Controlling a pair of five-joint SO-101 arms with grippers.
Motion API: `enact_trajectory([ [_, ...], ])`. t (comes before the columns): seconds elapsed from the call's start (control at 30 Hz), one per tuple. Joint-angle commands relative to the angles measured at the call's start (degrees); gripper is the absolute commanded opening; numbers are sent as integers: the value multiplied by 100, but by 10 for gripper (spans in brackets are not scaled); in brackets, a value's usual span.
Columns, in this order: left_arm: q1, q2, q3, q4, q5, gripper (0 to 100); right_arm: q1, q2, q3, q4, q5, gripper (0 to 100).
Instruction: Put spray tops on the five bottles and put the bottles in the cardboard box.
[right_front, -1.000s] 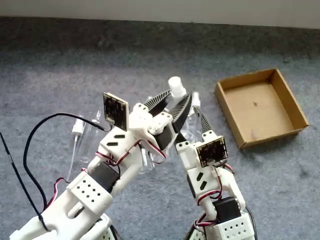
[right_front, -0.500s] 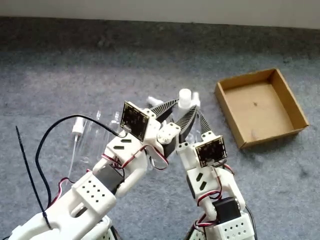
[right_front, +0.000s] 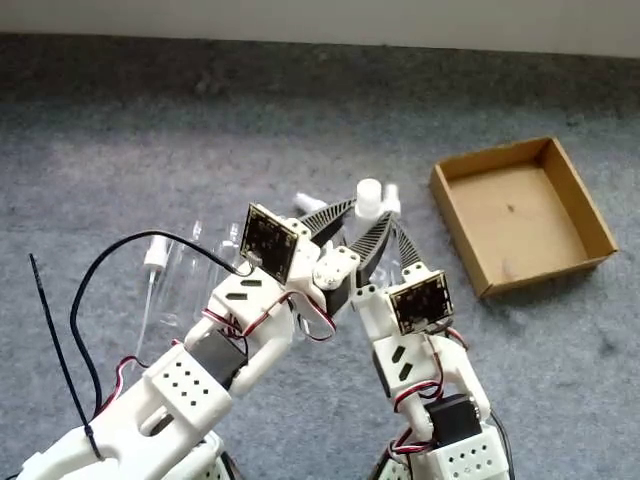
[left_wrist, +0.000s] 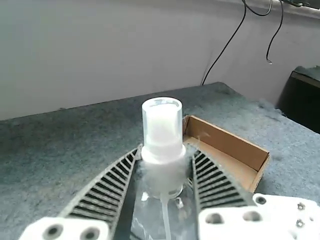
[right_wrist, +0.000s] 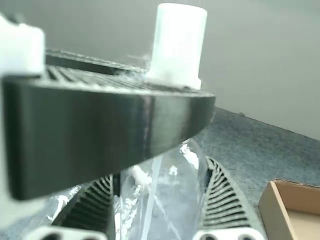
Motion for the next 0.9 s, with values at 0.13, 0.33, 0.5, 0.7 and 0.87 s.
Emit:
enact_trajectory([
  [0.13, 40, -31, 180, 18, -62, 8, 4, -84, 857, -13, 26, 38],
  [0.33, 40, -31, 171, 9, -35, 8, 13, -84, 857, -13, 18, 38],
  [0.5, 40, -31, 198, 9, -62, 8, 13, -84, 857, -13, 9, 38],
  [0.7, 40, -31, 189, 35, -308, 8, 13, -84, 857, -13, 9, 38],
  [0.87, 40, -31, 207, 26, -519, 8, 13, -84, 857, -13, 9, 38],
])
